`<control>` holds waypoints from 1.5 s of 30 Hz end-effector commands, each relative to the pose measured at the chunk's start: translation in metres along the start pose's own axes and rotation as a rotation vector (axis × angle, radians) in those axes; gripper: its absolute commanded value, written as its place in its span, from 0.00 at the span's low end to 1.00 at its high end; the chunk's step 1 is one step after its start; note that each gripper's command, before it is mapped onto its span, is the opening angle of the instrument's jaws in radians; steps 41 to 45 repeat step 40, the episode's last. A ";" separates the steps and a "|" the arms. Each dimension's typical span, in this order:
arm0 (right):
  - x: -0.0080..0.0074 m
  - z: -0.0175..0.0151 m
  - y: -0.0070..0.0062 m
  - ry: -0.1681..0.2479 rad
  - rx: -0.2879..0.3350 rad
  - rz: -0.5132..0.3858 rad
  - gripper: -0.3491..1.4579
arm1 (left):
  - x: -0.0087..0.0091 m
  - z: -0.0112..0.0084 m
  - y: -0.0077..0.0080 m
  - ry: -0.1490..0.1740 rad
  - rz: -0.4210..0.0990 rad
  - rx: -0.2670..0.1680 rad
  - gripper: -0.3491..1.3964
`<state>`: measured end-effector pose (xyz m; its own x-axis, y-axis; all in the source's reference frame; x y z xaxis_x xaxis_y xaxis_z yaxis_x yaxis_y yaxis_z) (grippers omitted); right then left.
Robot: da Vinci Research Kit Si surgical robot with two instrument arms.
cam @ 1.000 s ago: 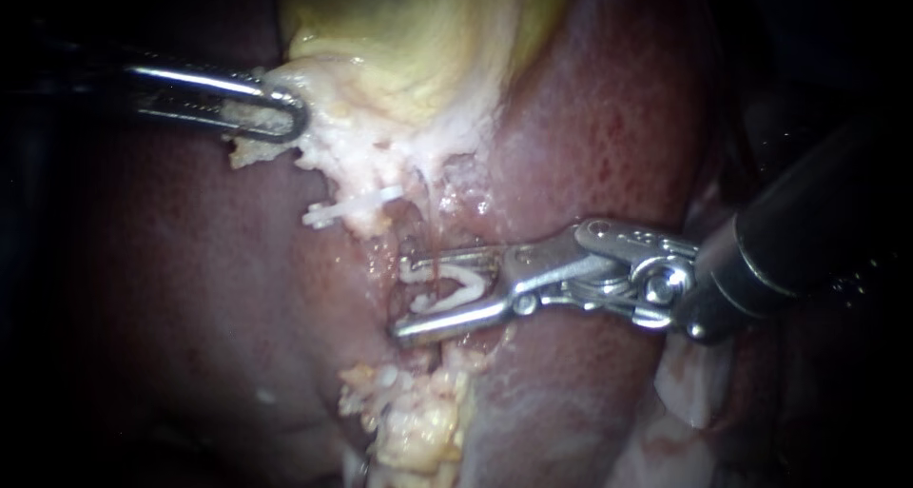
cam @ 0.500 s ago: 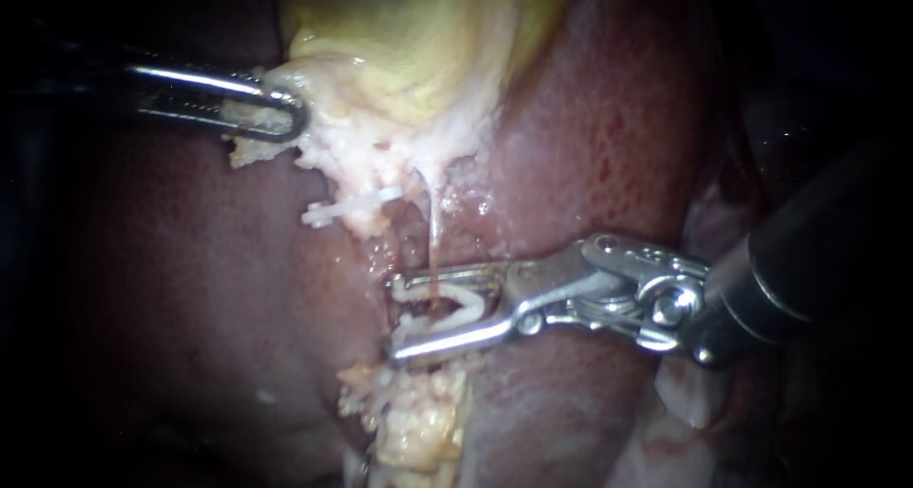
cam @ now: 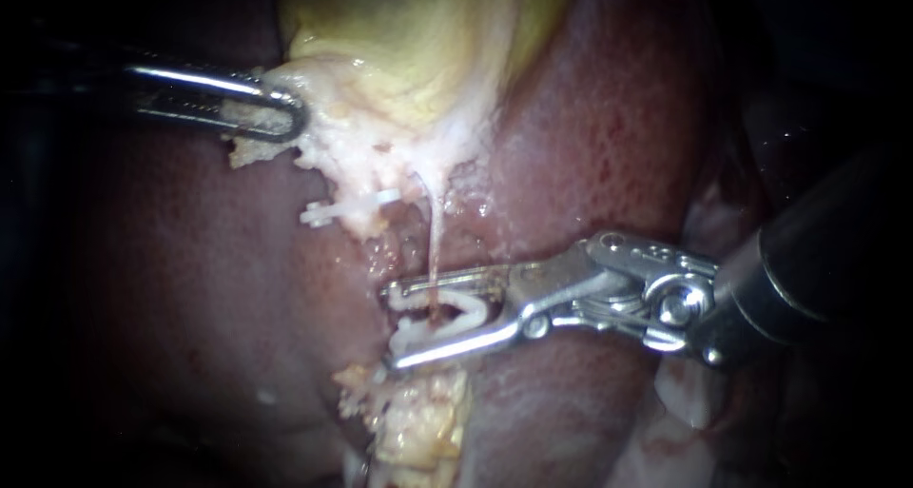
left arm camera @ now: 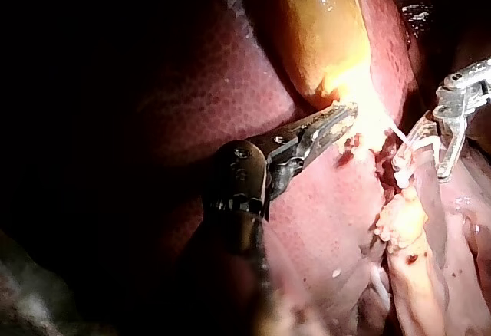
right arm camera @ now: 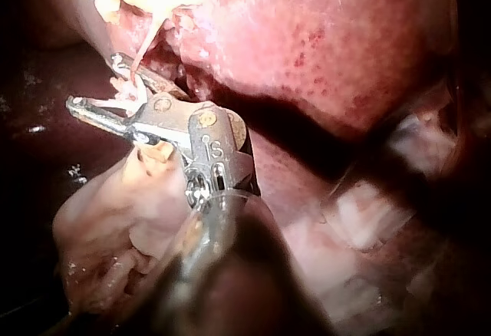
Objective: Clipping second clip right tube
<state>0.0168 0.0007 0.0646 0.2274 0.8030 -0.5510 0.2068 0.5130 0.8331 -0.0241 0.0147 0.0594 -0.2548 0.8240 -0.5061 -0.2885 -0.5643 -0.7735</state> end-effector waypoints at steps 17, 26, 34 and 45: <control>-0.0004 -0.0013 0.0006 0.002 -0.007 0.053 0.20 | 0.0000 0.0000 0.0000 0.000 0.000 0.000 0.00; -0.0006 -0.0017 0.0007 -0.001 -0.009 0.052 0.00 | 0.0000 0.0001 0.0000 0.000 0.000 0.000 0.00; -0.0008 -0.0018 0.0011 -0.001 -0.010 0.051 0.00 | 0.0001 0.0001 0.0000 0.000 0.000 0.000 0.00; -0.0008 -0.0017 0.0011 -0.001 -0.010 0.051 0.00 | 0.0001 0.0002 0.0000 0.000 0.000 0.000 0.00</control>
